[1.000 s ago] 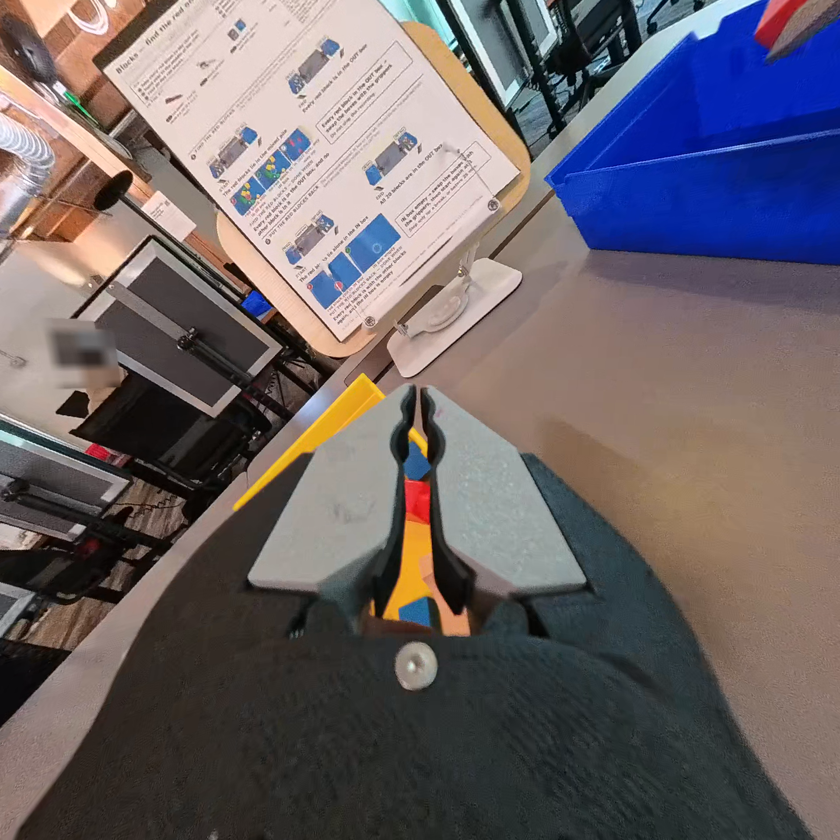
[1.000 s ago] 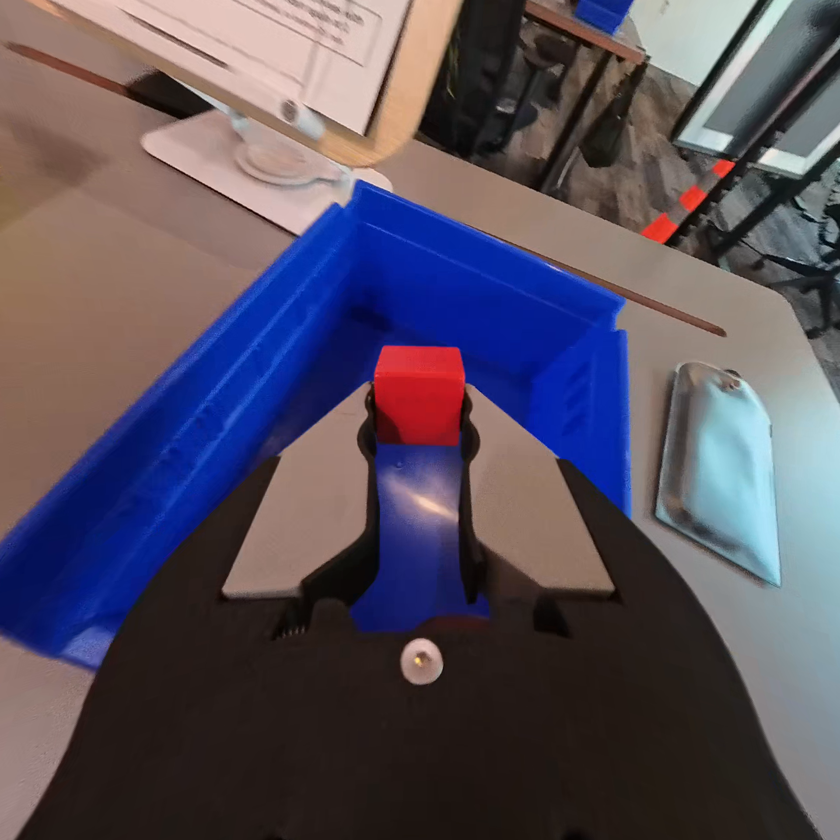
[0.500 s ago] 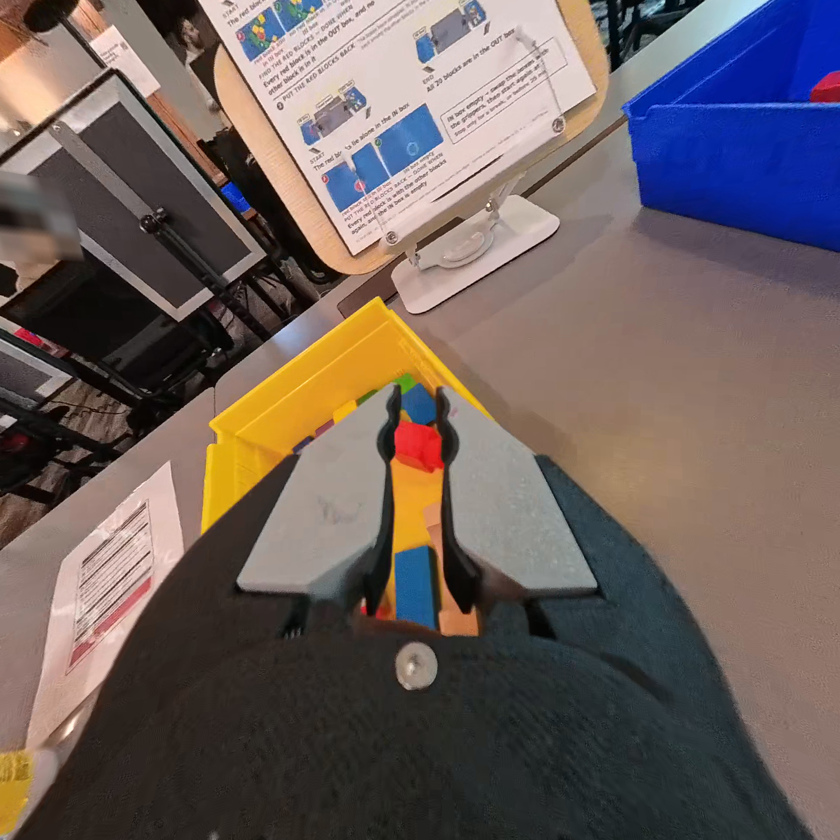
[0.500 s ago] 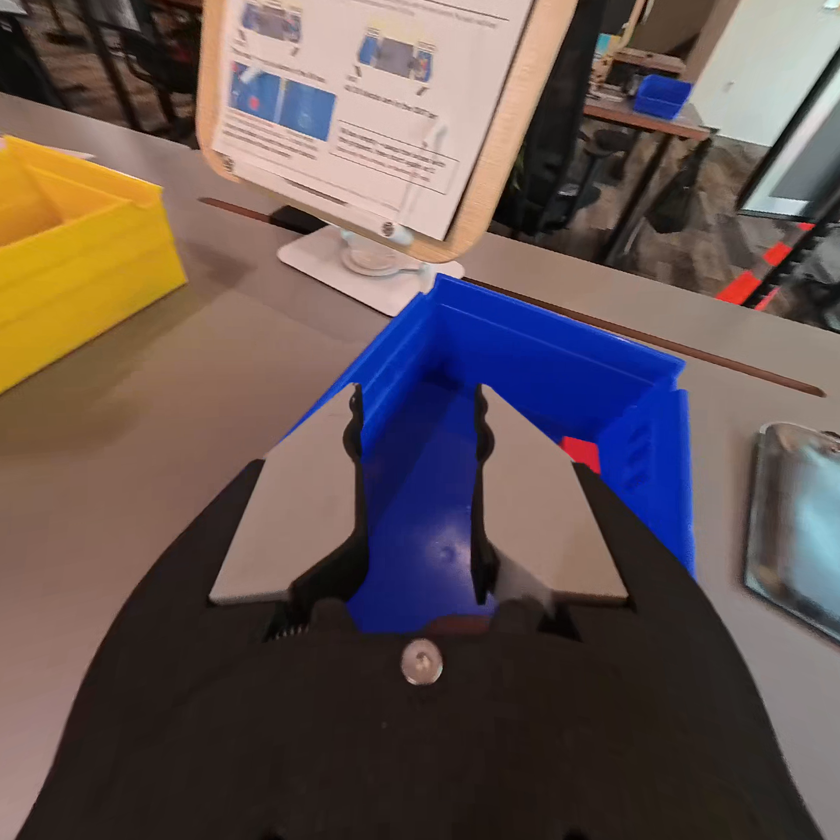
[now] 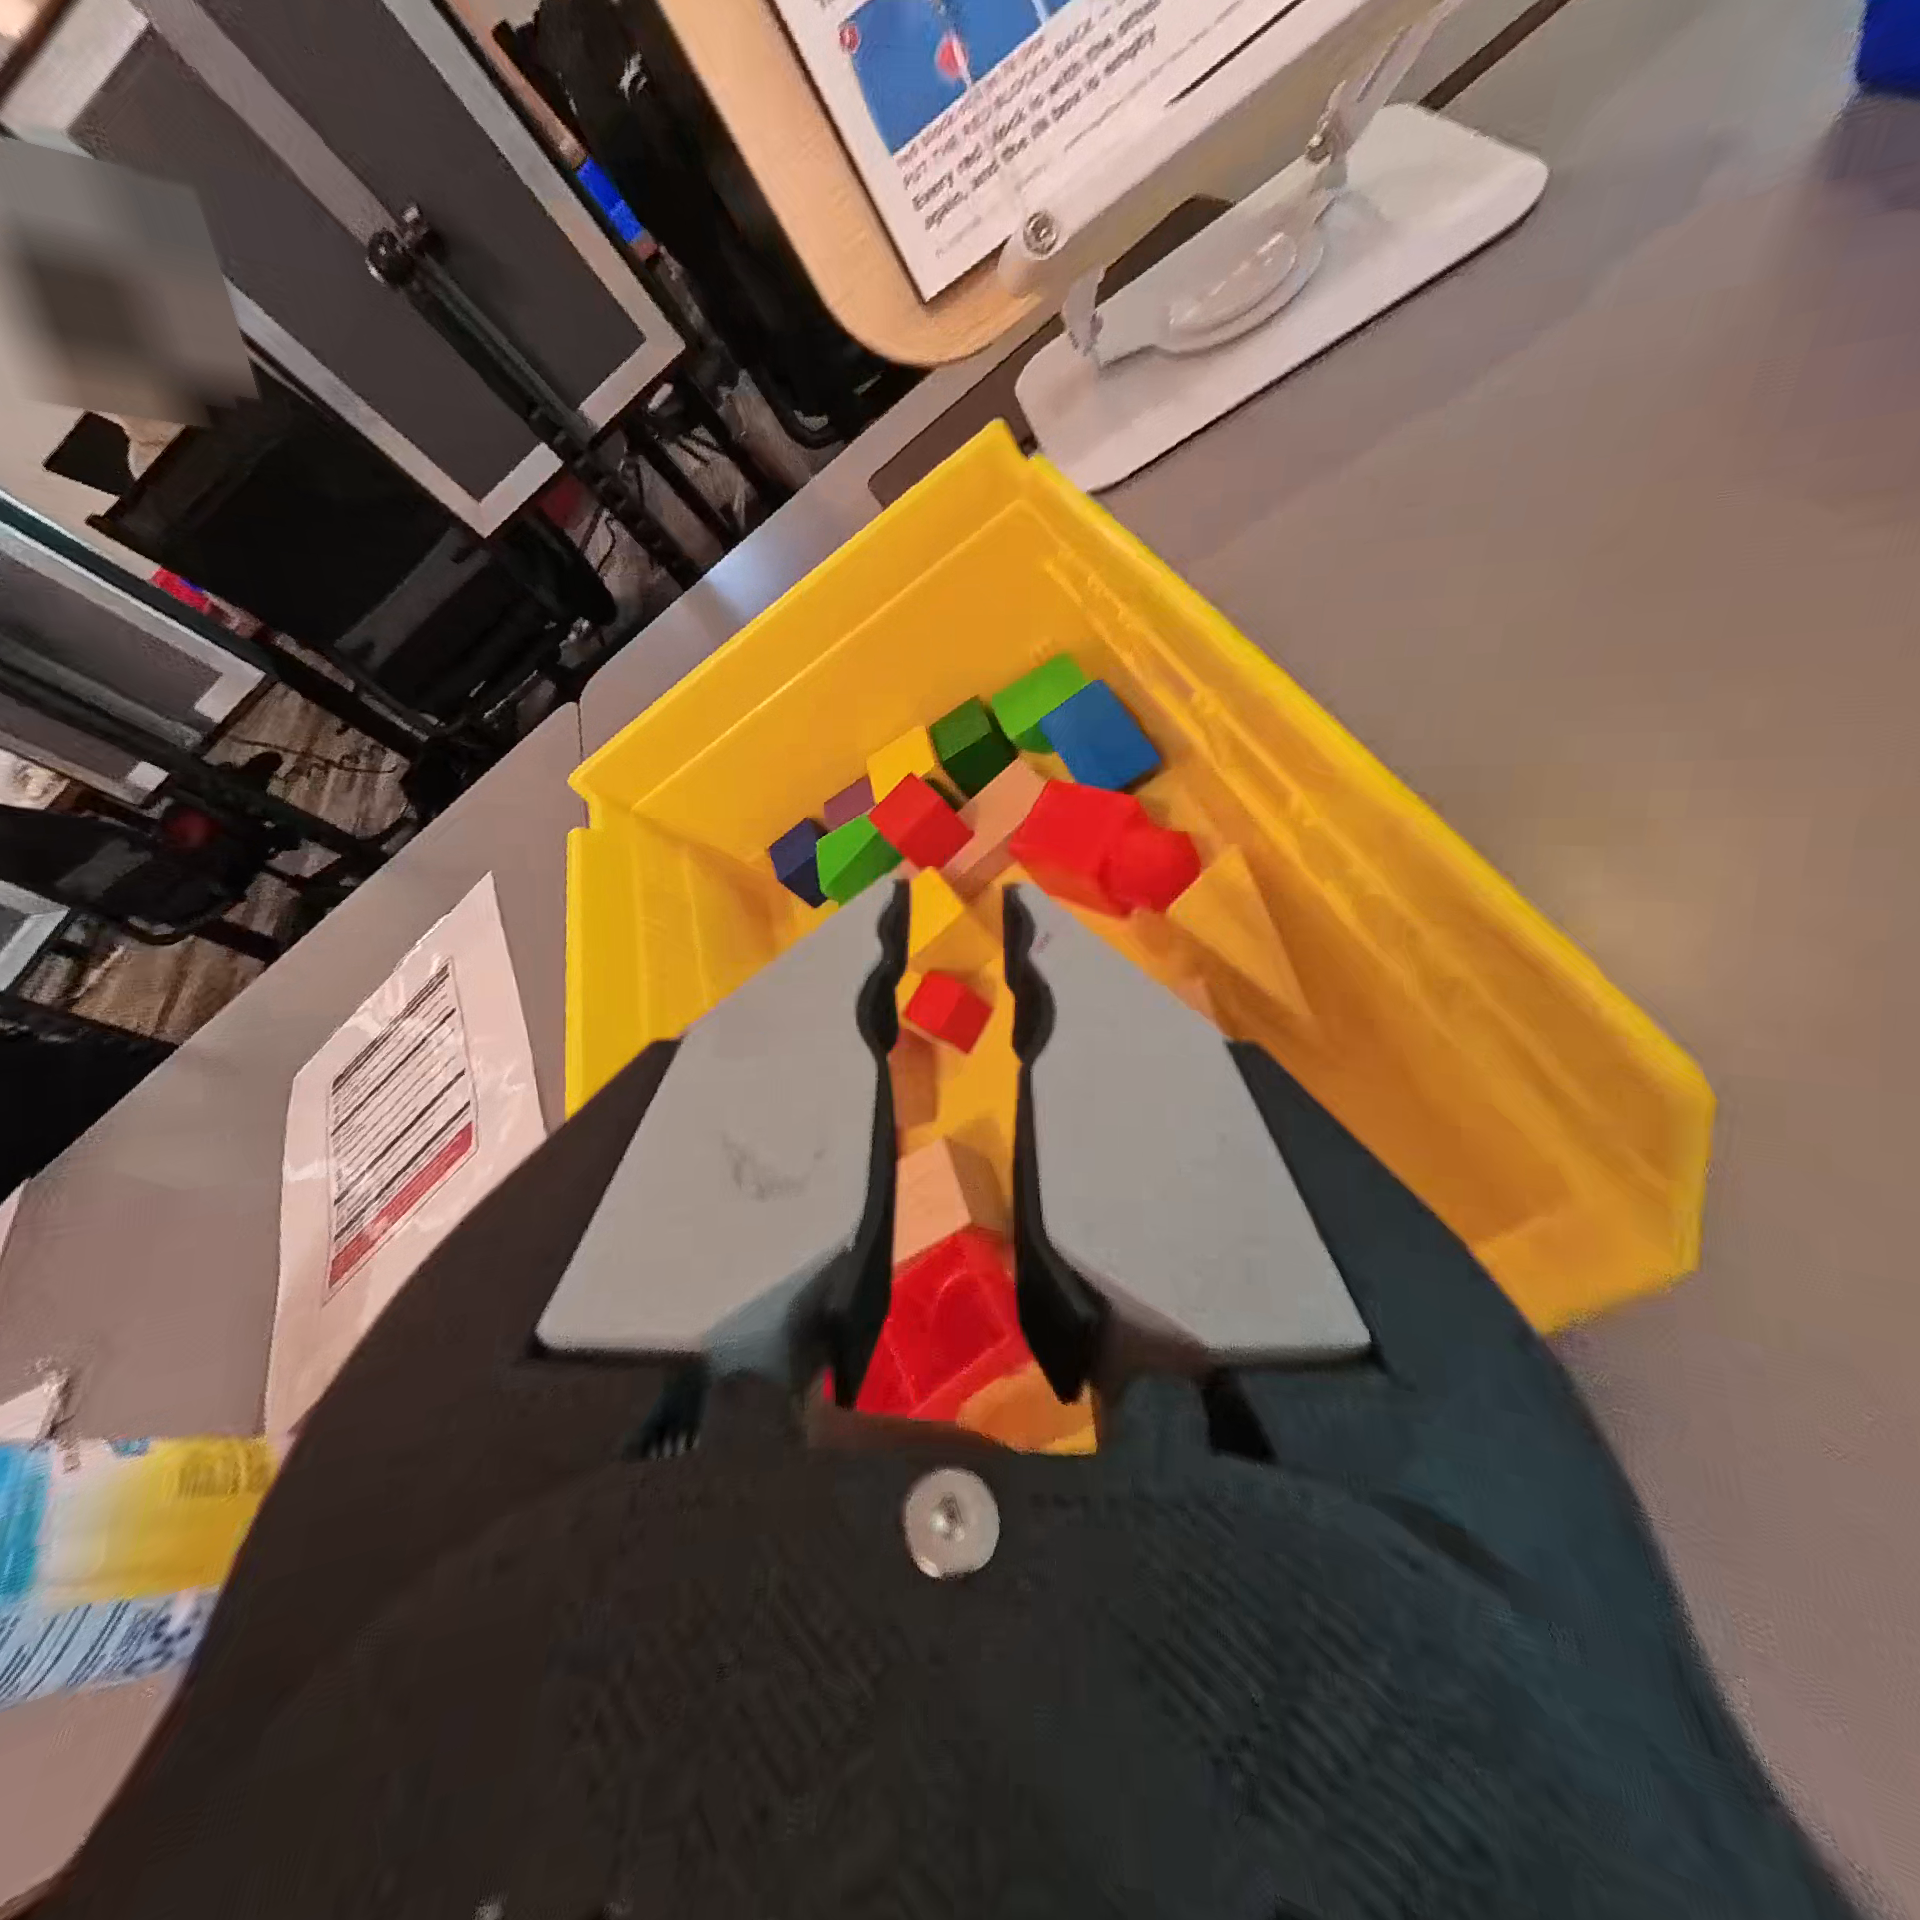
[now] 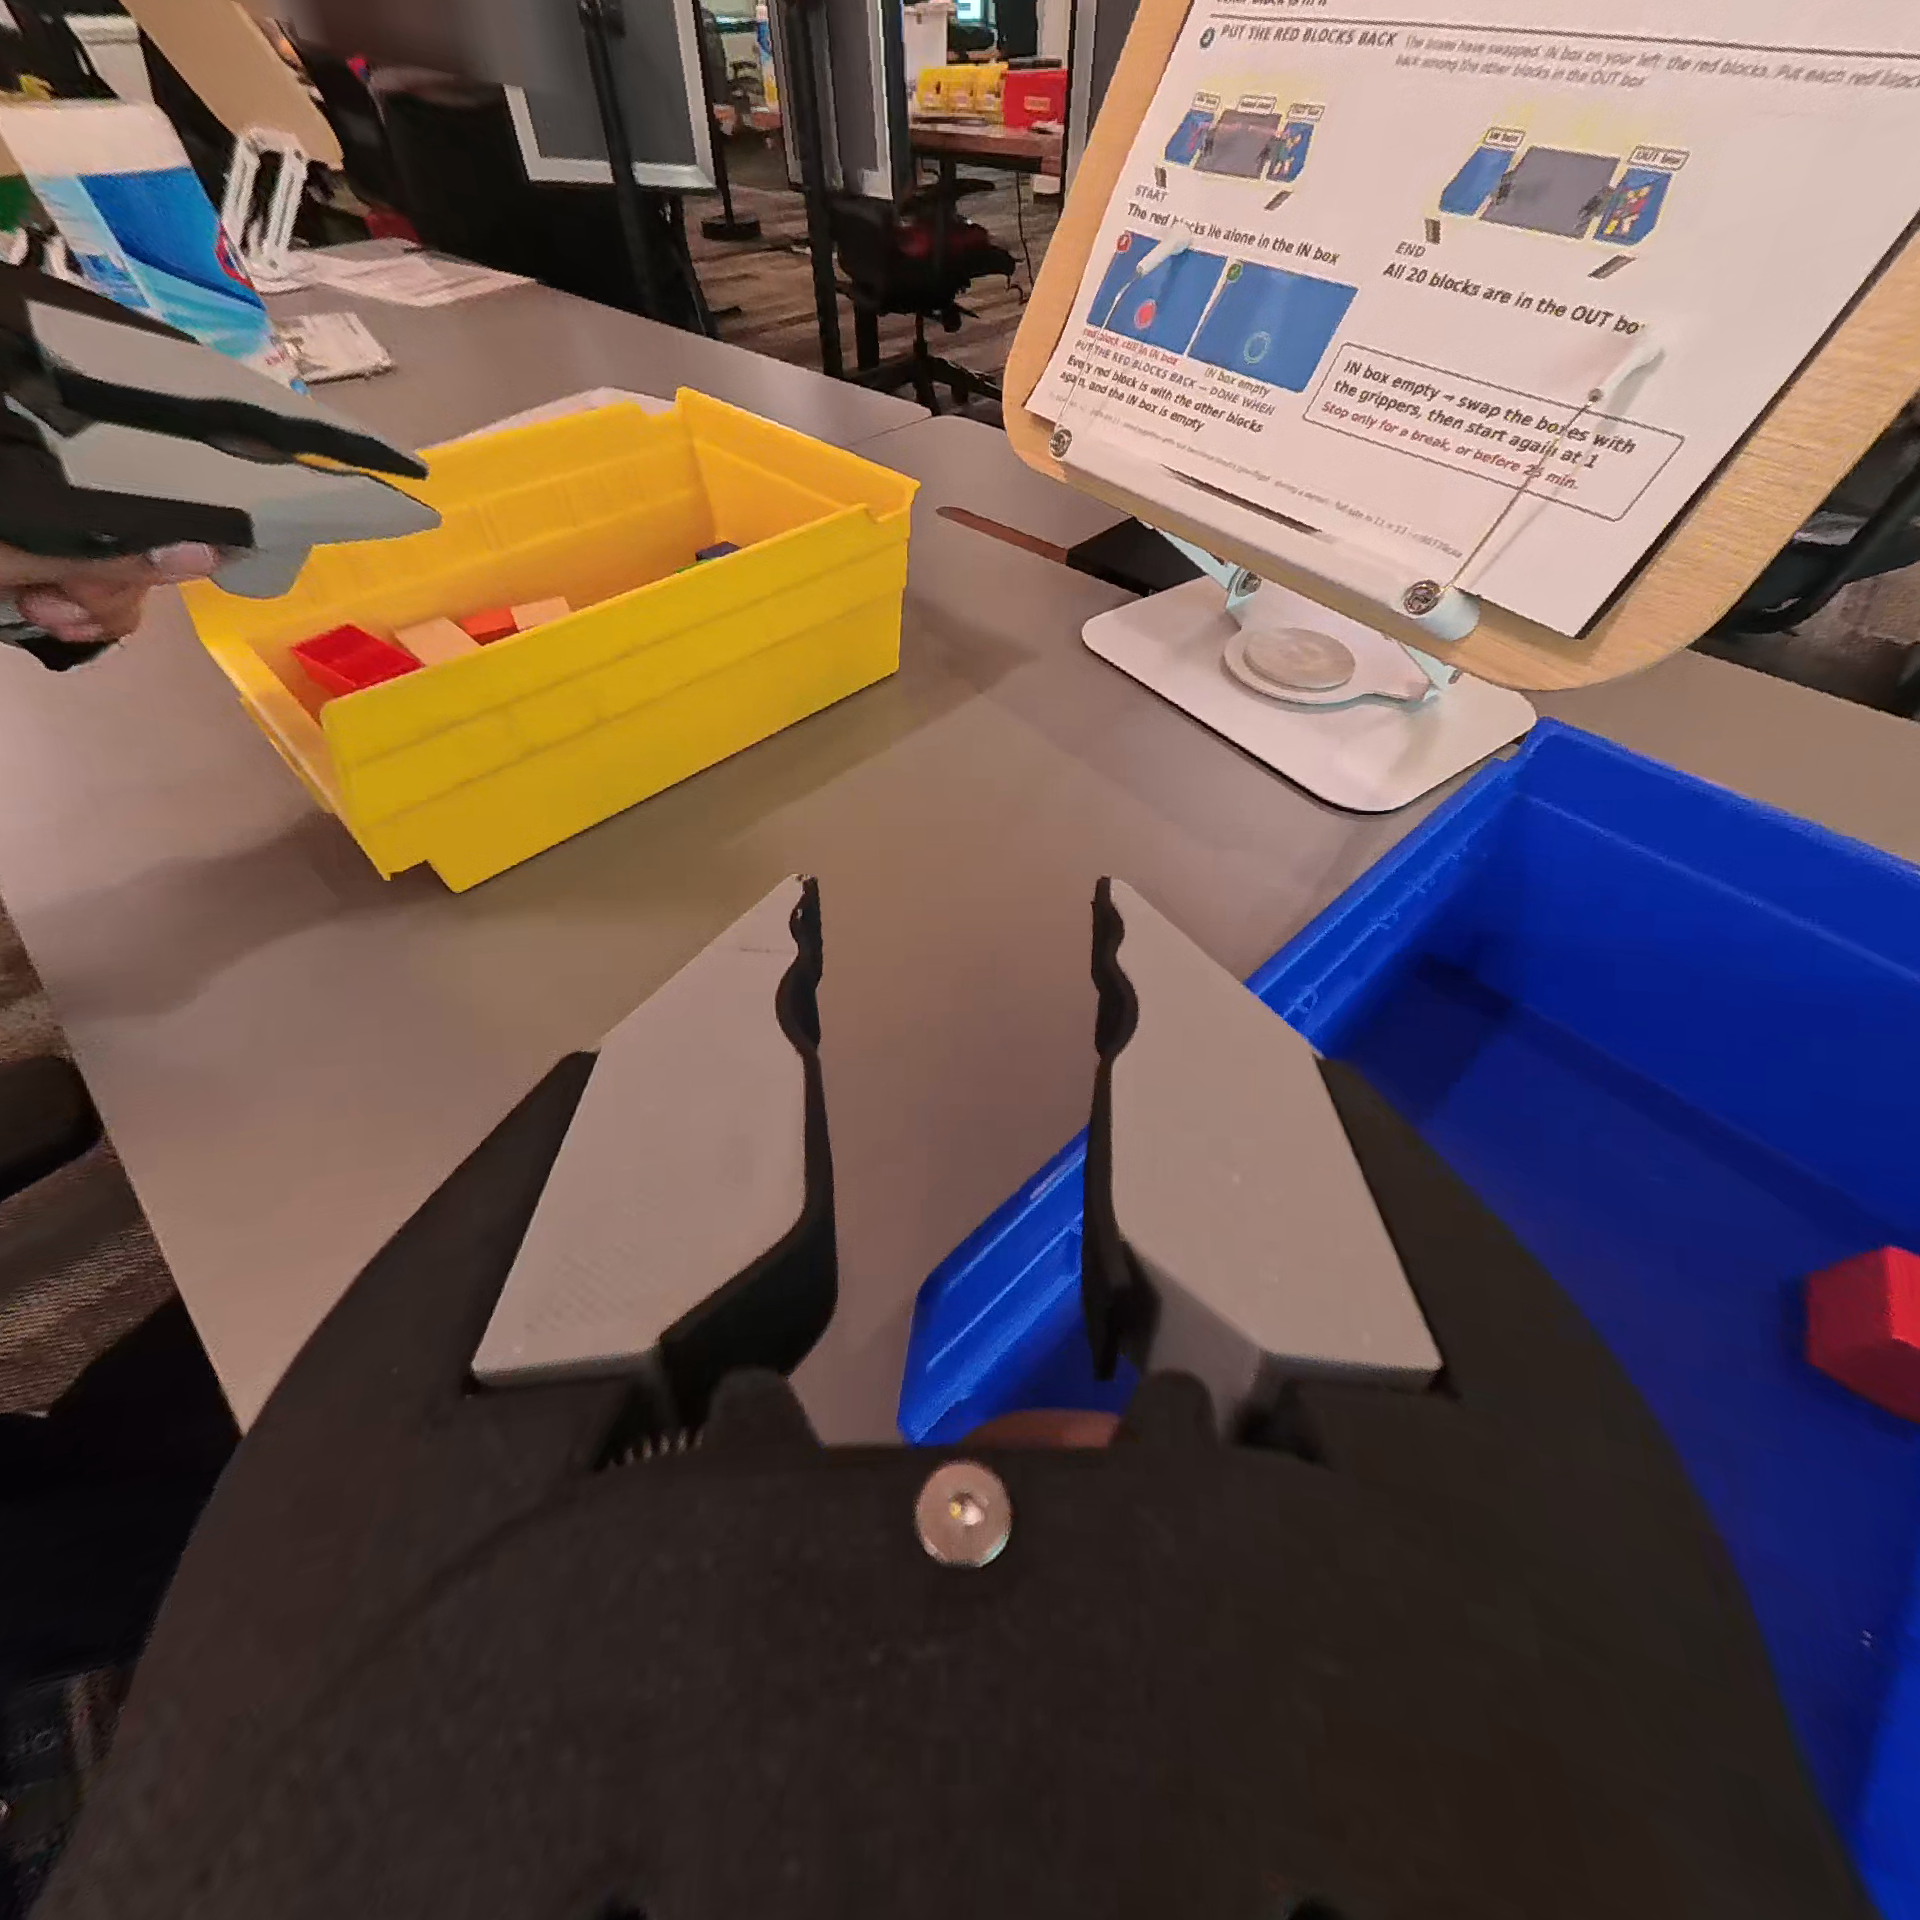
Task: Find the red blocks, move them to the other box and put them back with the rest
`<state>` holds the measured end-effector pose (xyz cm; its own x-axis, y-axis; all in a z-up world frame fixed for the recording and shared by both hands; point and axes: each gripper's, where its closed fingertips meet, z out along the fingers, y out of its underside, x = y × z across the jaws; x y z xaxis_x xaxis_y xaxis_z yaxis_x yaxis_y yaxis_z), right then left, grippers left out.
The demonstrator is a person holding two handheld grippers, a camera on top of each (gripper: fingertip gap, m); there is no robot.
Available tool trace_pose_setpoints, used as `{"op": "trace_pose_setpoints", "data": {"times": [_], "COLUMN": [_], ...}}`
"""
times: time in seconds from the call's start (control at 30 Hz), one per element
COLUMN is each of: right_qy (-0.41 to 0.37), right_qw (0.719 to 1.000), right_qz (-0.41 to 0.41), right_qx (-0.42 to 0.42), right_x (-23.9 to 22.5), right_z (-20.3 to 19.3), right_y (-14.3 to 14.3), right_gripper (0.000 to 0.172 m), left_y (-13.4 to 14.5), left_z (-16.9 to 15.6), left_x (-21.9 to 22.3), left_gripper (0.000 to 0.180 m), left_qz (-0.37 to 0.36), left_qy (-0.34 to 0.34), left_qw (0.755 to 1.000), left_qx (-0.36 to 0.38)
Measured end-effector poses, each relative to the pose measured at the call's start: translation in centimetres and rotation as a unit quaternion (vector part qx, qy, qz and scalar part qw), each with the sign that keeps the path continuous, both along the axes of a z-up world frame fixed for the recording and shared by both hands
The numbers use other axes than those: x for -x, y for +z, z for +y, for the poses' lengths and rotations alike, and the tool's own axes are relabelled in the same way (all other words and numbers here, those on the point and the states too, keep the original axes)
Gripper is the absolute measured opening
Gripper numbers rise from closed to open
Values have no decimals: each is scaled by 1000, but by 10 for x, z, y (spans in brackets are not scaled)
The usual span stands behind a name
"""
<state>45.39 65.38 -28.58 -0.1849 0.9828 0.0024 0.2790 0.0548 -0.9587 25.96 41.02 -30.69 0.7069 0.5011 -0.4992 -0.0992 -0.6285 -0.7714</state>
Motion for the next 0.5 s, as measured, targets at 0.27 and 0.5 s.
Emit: {"op": "trace_pose_setpoints", "data": {"times": [0.27,0.5], "right_qy": [3,13], "right_qw": [1000,999], "right_qz": [-3,-10], "right_qx": [24,36], "right_x": [-5,-9], "right_z": [10,13], "right_y": [2,1], "right_gripper": [49,48], "left_y": [-14,-42], "left_z": [-19,39], "left_x": [16,32], "left_gripper": [20,29], "left_qz": [-59,-161], "left_qy": [7,-89], "left_qw": [998,981], "left_qx": [-2,70]}}
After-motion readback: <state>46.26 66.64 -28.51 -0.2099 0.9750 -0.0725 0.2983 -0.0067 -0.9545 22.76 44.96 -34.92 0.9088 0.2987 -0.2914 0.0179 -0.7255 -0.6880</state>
